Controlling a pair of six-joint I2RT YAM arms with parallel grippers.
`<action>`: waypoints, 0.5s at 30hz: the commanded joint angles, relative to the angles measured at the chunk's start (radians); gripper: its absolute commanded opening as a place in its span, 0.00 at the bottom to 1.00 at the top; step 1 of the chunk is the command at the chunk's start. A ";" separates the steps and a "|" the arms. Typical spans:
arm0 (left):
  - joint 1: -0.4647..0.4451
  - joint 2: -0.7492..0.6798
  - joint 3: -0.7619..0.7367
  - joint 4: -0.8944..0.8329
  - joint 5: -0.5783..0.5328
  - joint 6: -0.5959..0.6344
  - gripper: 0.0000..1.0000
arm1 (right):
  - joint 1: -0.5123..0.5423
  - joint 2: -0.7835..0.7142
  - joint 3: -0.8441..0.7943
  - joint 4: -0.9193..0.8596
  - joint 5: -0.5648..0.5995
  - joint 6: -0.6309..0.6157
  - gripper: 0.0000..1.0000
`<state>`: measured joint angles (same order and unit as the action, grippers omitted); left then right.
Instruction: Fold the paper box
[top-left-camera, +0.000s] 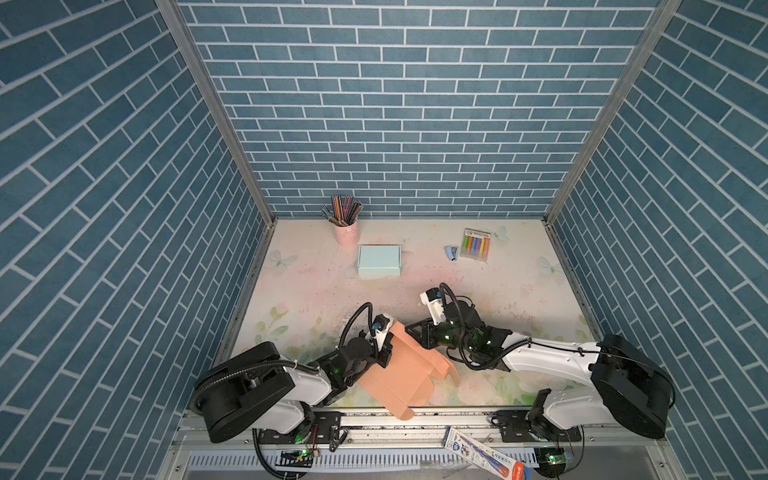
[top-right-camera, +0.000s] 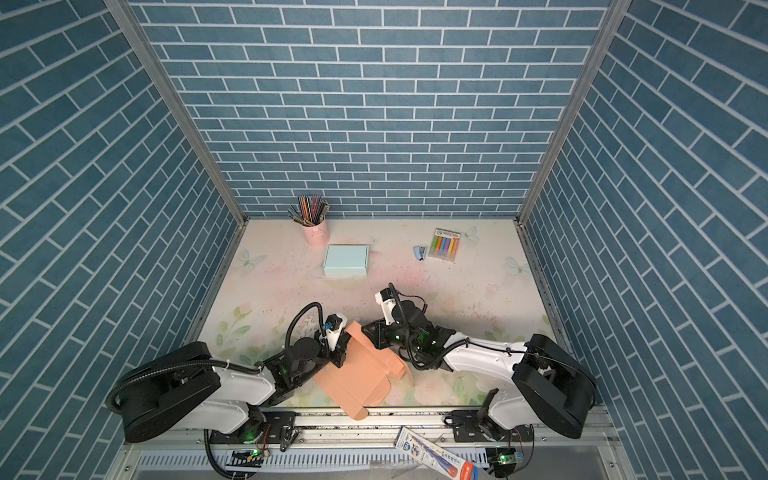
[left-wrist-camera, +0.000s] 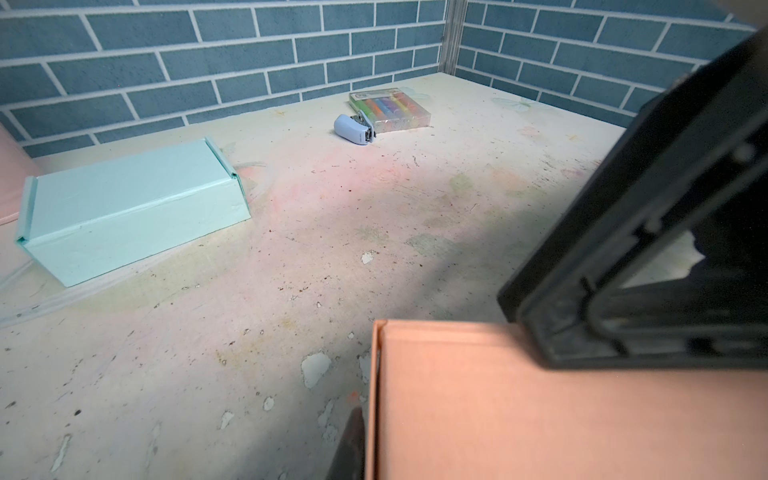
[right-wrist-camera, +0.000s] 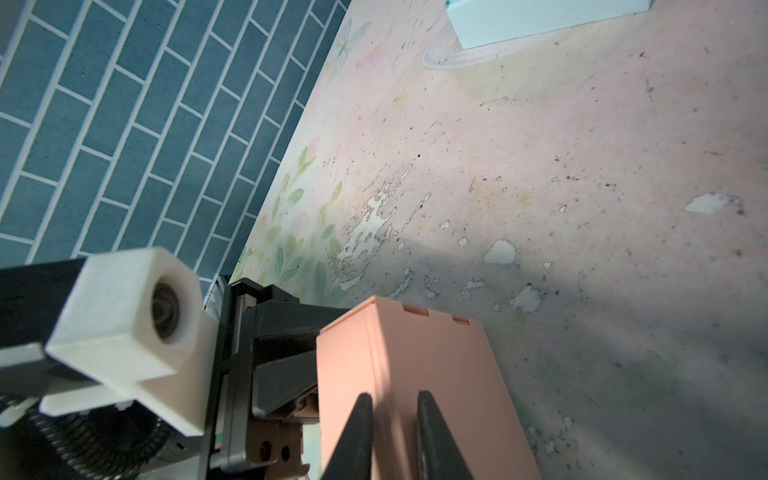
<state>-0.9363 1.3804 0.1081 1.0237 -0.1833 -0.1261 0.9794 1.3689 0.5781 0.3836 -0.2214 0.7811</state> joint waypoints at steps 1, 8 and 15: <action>-0.006 -0.022 0.010 -0.003 -0.005 -0.004 0.15 | -0.001 -0.032 -0.006 0.018 0.021 0.009 0.21; -0.011 -0.039 -0.001 -0.014 -0.021 -0.005 0.16 | 0.000 -0.033 0.001 0.011 0.028 0.000 0.21; -0.010 0.003 0.022 0.007 -0.038 0.011 0.11 | 0.000 -0.022 0.009 0.017 0.026 -0.001 0.21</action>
<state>-0.9413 1.3693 0.1085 1.0153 -0.2001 -0.1230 0.9794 1.3540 0.5781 0.3828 -0.2096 0.7803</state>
